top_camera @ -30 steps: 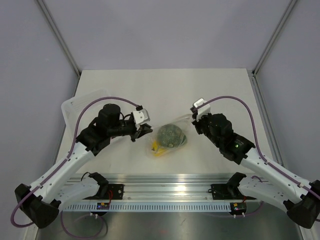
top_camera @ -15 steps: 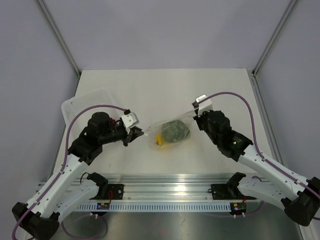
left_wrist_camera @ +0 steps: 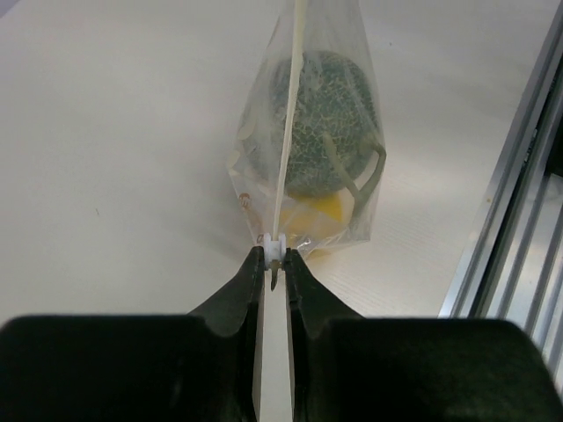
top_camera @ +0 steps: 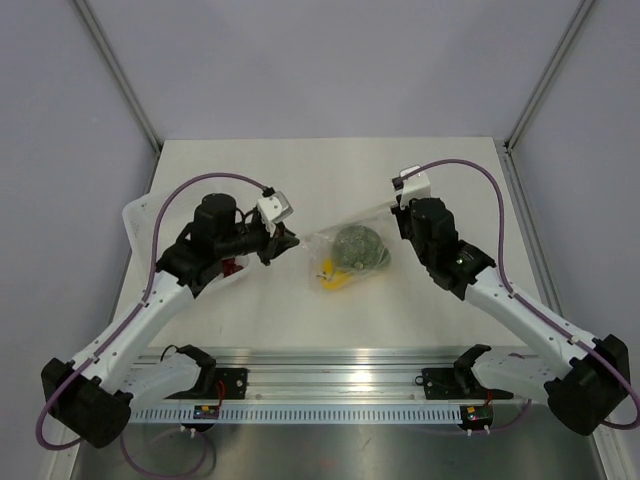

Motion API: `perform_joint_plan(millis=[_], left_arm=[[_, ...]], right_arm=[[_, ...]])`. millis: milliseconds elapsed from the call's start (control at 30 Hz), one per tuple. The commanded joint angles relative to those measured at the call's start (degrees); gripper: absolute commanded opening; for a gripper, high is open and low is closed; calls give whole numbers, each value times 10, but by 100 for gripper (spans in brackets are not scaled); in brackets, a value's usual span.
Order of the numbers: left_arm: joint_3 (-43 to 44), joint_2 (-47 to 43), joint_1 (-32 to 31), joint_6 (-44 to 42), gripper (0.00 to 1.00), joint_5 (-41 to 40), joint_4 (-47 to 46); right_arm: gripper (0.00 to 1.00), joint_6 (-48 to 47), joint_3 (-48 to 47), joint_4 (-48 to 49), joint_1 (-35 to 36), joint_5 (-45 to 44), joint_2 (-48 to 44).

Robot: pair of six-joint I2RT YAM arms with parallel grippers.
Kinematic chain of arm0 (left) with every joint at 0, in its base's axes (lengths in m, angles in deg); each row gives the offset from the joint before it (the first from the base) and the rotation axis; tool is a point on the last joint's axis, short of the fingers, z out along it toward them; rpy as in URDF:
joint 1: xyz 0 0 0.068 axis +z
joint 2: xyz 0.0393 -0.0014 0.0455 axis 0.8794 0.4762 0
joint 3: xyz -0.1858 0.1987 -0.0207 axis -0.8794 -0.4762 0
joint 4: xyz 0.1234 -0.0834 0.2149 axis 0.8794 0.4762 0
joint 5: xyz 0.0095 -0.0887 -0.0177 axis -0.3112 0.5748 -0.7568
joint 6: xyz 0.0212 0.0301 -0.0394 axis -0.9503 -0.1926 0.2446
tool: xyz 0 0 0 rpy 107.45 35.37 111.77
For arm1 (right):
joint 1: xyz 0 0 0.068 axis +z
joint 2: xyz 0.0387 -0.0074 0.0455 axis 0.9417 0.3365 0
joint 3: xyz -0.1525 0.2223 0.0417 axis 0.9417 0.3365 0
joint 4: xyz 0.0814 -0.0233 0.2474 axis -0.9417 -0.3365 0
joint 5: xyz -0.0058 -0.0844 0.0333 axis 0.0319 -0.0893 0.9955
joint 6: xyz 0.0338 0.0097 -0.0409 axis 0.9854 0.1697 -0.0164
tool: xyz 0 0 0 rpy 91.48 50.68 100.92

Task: Place the food in the zip-top bag and seal the zipper
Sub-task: Place the zipper food storage bag at the center of the board.

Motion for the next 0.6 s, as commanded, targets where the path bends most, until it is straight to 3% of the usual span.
perform_joint_plan(millis=[0,133,300,400,433,467,500,533,567], left_arm=[[96,75,7,19,0,-6,-77],[170,147,8,15,0,13,-134],[266,212,10,12,0,23,-125],[255,207,10,18,65,54,-123],[245,201,10,23,88,62,-125],[213,181,10,28,99,61,-142],[196,170,10,40,99,60,-152],[181,158,10,44,99,55,-161],[155,145,10,48,99,49,-169]], right_arm=[[0,19,-89,46,-67,-22,39],[0,-11,-146,105,-108,-3,102],[0,-36,-222,103,-118,-34,144],[2,-27,-184,103,-117,-49,131],[26,-6,-164,108,-118,-55,112],[46,8,-117,118,-117,-55,99],[61,38,-94,123,-118,-56,84],[99,55,-73,123,-117,-61,55],[99,73,-43,111,-118,-66,41]])
